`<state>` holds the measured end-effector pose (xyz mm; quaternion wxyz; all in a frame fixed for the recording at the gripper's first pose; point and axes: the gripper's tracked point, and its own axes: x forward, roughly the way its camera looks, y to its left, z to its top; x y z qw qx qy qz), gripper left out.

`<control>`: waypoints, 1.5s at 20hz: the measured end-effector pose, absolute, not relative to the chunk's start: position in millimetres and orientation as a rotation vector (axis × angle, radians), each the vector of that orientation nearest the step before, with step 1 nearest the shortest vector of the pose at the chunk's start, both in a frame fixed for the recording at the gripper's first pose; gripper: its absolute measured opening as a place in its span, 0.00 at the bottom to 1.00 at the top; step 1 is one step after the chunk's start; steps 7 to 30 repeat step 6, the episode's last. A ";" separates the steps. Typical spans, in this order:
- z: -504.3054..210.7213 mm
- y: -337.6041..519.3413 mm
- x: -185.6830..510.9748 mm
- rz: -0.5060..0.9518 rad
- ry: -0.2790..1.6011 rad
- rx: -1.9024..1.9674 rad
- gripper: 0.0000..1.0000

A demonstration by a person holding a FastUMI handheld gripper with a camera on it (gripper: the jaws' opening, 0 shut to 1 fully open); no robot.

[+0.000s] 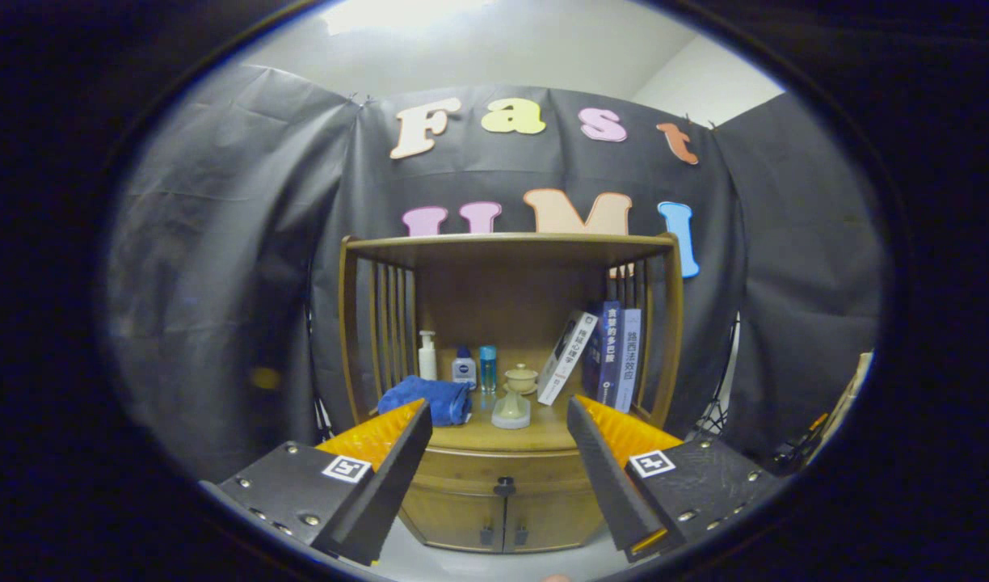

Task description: Pull open the drawer, take out the items inside it, and place them on the countertop above the cabinet.

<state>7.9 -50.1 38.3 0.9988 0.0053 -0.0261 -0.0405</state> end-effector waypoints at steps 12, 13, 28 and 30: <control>56.7 -79.8 -1.8 -0.128 -0.099 0.000 1.00; 56.7 -79.8 -1.8 -0.128 -0.099 0.000 1.00; 56.7 -79.8 -1.8 -0.128 -0.099 0.000 1.00; 56.7 -79.8 -1.8 -0.128 -0.099 0.000 1.00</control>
